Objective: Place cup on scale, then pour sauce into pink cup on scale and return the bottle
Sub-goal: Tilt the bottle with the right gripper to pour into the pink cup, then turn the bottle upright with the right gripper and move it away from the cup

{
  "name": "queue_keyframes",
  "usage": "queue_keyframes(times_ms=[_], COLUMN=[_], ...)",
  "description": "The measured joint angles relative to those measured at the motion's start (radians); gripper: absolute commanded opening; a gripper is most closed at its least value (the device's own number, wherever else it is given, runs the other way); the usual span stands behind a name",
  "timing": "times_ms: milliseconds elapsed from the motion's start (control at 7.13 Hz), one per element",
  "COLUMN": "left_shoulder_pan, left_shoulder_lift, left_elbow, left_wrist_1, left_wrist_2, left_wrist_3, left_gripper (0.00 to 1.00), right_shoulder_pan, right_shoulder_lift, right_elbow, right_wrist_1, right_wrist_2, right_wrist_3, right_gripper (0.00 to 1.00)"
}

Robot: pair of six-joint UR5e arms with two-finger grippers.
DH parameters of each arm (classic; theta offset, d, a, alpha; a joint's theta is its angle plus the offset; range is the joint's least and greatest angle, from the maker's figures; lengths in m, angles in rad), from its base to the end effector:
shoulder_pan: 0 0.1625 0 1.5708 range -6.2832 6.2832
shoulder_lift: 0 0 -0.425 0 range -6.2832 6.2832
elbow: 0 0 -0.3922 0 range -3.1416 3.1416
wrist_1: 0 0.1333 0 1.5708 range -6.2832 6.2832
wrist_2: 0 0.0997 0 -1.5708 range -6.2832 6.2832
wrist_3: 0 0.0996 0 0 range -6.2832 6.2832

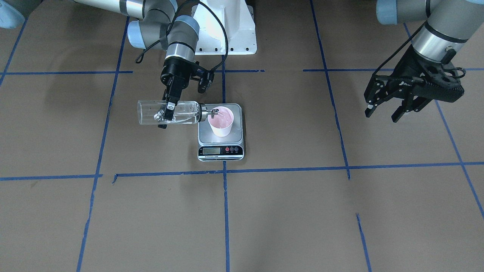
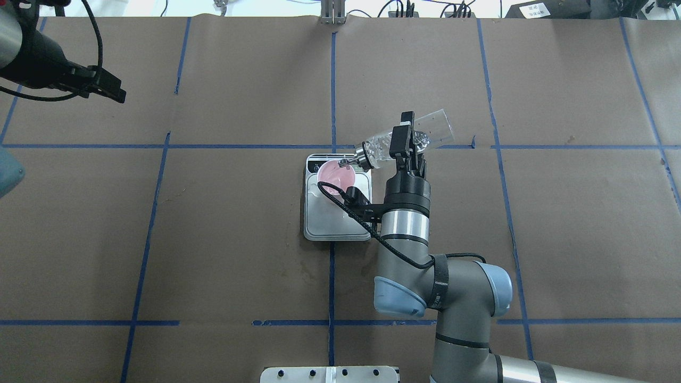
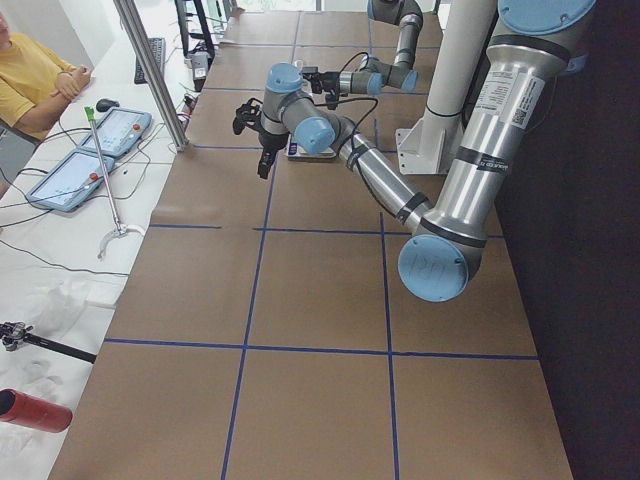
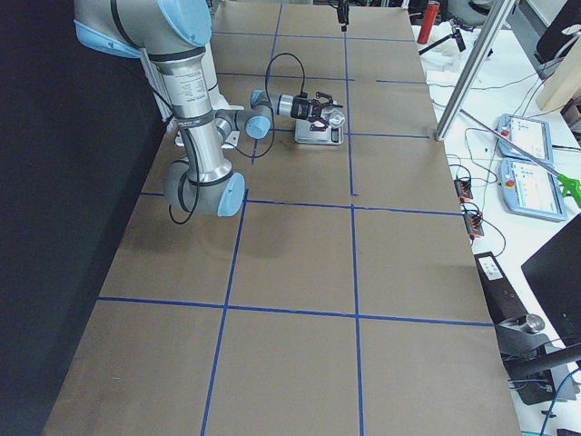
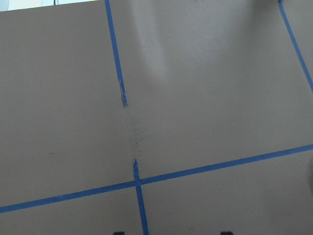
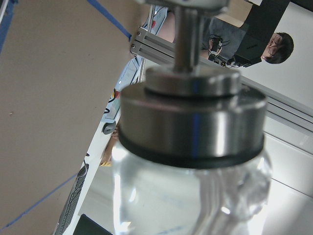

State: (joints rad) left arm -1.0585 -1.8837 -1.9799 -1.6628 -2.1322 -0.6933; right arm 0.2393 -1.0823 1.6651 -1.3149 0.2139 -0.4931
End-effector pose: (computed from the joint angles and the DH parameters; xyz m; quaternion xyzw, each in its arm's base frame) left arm 0.2020 -0.5230 0.2931 0.1691 0.4252 0.0295 0.8887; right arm -0.5373 -0.3685 0.2619 0.5229 0.3946 -0.4060 0.6372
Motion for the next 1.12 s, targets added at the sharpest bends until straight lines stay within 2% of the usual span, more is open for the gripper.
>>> queue_keyframes(times_ms=[281, 561, 1122], left_shoulder_pan=[0.000, -0.001, -0.002], left_shoulder_lift=[0.000, 0.000, 0.001], left_elbow=[-0.008, -0.018, -0.044], left_wrist_1=[0.001, 0.002, 0.004], left_wrist_2=[-0.010, -0.021, -0.023], left_wrist_3=[-0.003, -0.004, -0.022], left_gripper=[0.73, 0.73, 0.73], right_shoulder_pan=[-0.004, -0.003, -0.003], right_shoulder_lift=[-0.013, -0.042, -0.078], right_elbow=[-0.004, -0.004, -0.001], right_wrist_1=[0.122, 0.196, 0.317], right_wrist_2=[-0.001, 0.004, 0.099], right_wrist_3=[0.012, 0.062, 0.343], right_gripper=[0.00, 0.00, 0.00])
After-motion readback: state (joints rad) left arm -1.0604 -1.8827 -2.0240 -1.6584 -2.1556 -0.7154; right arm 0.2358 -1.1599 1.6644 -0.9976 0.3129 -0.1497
